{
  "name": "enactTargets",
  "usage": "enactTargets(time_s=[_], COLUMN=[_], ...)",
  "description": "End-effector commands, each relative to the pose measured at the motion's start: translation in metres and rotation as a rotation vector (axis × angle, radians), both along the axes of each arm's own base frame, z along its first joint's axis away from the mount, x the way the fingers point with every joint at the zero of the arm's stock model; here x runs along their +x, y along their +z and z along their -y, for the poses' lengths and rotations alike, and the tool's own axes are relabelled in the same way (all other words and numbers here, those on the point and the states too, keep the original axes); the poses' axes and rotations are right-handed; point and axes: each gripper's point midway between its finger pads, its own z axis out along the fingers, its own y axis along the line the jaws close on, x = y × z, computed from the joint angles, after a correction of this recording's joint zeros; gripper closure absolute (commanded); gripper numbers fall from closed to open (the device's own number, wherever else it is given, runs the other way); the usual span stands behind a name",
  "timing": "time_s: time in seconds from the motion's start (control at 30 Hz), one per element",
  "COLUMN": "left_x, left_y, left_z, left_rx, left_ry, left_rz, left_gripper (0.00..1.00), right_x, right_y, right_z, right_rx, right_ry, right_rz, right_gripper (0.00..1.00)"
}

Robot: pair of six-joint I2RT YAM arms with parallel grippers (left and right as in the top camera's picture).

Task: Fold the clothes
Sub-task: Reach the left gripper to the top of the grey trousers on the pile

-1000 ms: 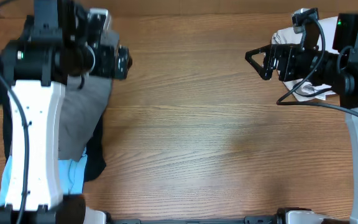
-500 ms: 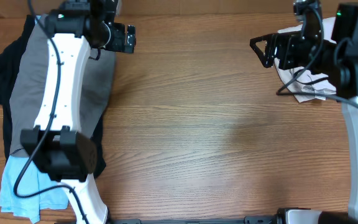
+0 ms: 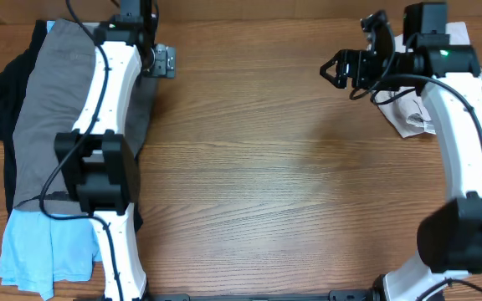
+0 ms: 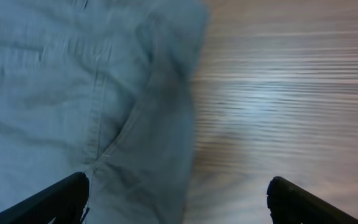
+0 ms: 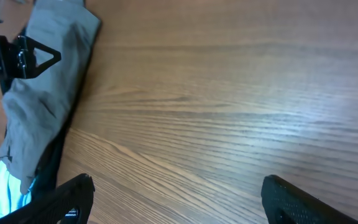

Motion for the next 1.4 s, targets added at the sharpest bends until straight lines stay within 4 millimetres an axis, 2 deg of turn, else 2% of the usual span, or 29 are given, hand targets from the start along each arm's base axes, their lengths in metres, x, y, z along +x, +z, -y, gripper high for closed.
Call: enactTargets(time_s=[0.0,0.13,0.27,0.37,0.47,0.63,0.73,0.83,0.87,0.97,1.0,1.1,1.2,1.27,1.37], left_x=[0.006,0.011,0.01,0.009,0.009,0.009,0.009,0.01,0.01,0.009,0.008,0.008,0.009,0.011,0.01], left_y=[-0.014,-0.03,-0.044,-0.056,-0.07,-0.094,-0.099,-0.098,-0.098,-0.098,-0.096,-0.088,-0.063,-0.036,0.019], left_z=[-0.024,-0.033,-0.037,-0.036,-0.036,-0.03,-0.028,-0.028,-0.028,-0.028,-0.028,-0.029,-0.026,-0.023,-0.022], left_rx=[0.088,0.108,0.106,0.105,0.105,0.075,0.066,0.065,0.066,0.066,0.066,0.068,0.051,0.034,0.022], left_ry=[0.112,0.13,0.139,0.137,0.135,0.121,0.118,0.118,0.118,0.118,0.118,0.119,0.113,0.108,0.113], left_rz=[0.008,0.0,-0.025,-0.042,-0.064,-0.095,-0.096,-0.094,-0.094,-0.097,-0.099,-0.095,-0.085,-0.065,-0.018], left_gripper=[0.05,0.05,0.16,0.19,0.2,0.17,0.18,0.43,0.57,0.9,0.96,0.96,0.96,0.96,0.96], right_x=[0.006,0.007,0.007,0.007,0.008,0.009,0.01,0.01,0.01,0.01,0.01,0.01,0.01,0.01,0.009], right_y=[-0.004,-0.014,-0.021,-0.021,-0.021,-0.02,-0.02,-0.02,-0.02,-0.02,-0.02,-0.02,-0.02,-0.02,-0.019], right_z=[-0.005,-0.008,-0.008,-0.008,-0.008,-0.008,-0.008,-0.008,-0.008,-0.008,-0.008,-0.008,-0.008,-0.008,-0.009], right_rx=[0.015,0.013,0.012,0.012,0.012,0.012,0.012,0.012,0.012,0.012,0.012,0.012,0.014,0.016,0.023], right_ry=[0.019,0.027,0.03,0.03,0.029,0.029,0.03,0.029,0.029,0.029,0.029,0.029,0.027,0.024,0.028], right_rz=[-0.005,-0.024,-0.025,-0.026,-0.023,-0.016,-0.012,-0.009,-0.009,-0.009,-0.009,-0.009,-0.012,-0.014,-0.019], right_gripper=[0.1,0.09,0.09,0.09,0.09,0.09,0.09,0.09,0.09,0.09,0.09,0.09,0.09,0.1,0.11])
